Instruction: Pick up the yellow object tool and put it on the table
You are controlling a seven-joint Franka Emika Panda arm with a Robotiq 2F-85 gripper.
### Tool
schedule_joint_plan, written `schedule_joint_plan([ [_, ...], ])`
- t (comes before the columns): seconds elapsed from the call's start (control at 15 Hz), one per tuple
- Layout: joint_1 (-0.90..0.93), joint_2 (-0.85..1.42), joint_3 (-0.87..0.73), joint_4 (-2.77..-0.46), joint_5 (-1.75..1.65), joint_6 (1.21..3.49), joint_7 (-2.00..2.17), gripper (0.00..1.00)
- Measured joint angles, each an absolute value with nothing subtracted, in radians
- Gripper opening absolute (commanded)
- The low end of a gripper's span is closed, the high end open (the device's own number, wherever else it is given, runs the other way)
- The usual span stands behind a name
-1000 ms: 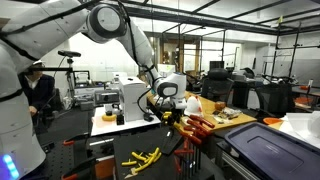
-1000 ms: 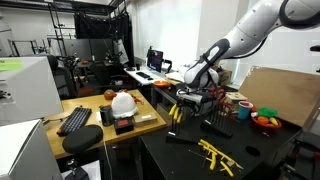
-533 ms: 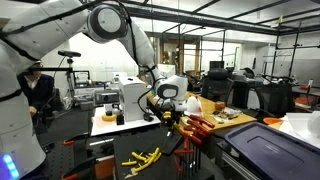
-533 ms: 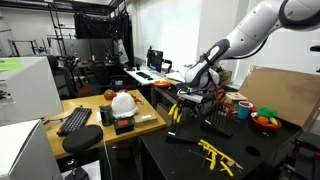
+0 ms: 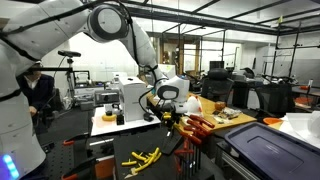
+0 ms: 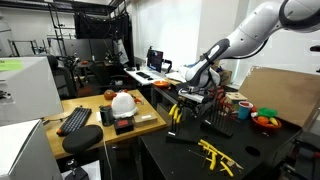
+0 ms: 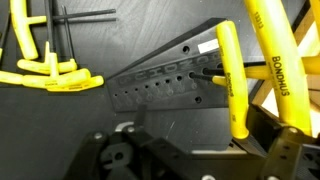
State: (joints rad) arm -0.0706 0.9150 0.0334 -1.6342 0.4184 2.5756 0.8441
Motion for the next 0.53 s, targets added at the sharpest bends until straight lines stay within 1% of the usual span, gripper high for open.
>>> schedule_joint_plan([
  [0.53,-0.074,0.915,0.035,-1.634,0.441,2.579,0.823,1.00],
])
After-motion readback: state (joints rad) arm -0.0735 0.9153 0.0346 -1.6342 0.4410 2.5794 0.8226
